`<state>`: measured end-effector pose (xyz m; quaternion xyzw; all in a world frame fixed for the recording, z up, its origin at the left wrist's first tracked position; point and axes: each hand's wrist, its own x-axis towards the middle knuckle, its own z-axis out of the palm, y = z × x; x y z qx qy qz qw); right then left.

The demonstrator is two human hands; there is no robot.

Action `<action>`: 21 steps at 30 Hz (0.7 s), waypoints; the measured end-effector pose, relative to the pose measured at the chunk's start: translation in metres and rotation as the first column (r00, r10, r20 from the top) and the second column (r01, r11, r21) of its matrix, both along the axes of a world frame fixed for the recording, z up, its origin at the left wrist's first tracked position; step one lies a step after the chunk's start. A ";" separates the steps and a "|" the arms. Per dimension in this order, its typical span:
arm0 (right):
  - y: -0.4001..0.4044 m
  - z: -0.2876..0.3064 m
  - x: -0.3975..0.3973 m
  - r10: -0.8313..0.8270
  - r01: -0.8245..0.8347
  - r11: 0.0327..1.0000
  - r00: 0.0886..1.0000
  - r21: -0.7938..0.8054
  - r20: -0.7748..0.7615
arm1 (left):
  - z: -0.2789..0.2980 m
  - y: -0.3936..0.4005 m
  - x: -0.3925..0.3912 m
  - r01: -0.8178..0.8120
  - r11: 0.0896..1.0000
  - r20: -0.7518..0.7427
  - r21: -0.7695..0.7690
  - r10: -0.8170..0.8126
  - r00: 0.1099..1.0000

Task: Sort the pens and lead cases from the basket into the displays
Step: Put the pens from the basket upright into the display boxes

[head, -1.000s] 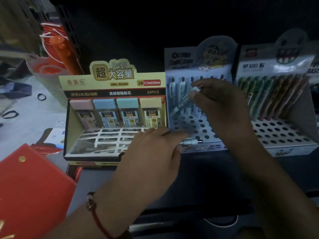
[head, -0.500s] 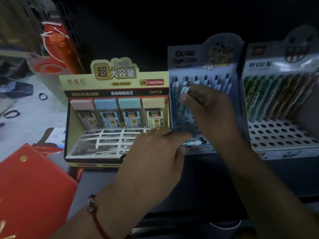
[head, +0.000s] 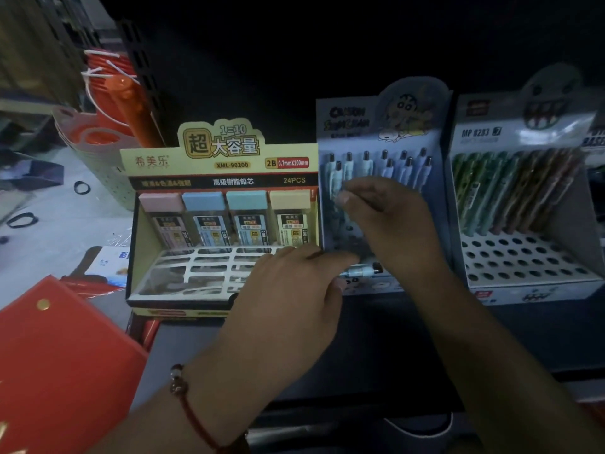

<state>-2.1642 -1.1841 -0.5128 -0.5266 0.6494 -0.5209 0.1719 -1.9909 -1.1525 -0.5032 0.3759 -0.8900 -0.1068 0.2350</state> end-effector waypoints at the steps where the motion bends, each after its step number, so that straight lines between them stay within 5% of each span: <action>1: 0.006 0.001 -0.002 -0.005 0.005 1.000 1.000 -0.002 0.027 | 0.000 -0.001 0.000 -0.003 1.000 -0.008 -0.006 0.003 1.000; 4: 0.030 0.014 -0.008 0.029 -0.032 0.999 0.995 0.032 0.100 | 0.002 -0.001 0.001 -0.020 0.999 -0.056 -0.047 0.017 0.998; 10: 0.080 0.026 -0.013 0.331 -0.421 0.885 0.868 0.197 0.369 | 0.007 0.000 -0.003 -0.046 0.996 -0.153 -0.082 0.033 0.988; 17: 0.093 0.019 -0.021 0.172 -0.268 0.960 0.789 0.079 0.590 | 0.010 0.010 -0.012 -0.015 0.994 -0.102 -0.113 0.004 0.995; 21: 0.097 0.027 -0.034 0.057 -0.044 0.998 0.782 -0.037 0.620 | 0.006 0.026 -0.018 -0.052 0.975 0.097 -0.215 0.074 0.993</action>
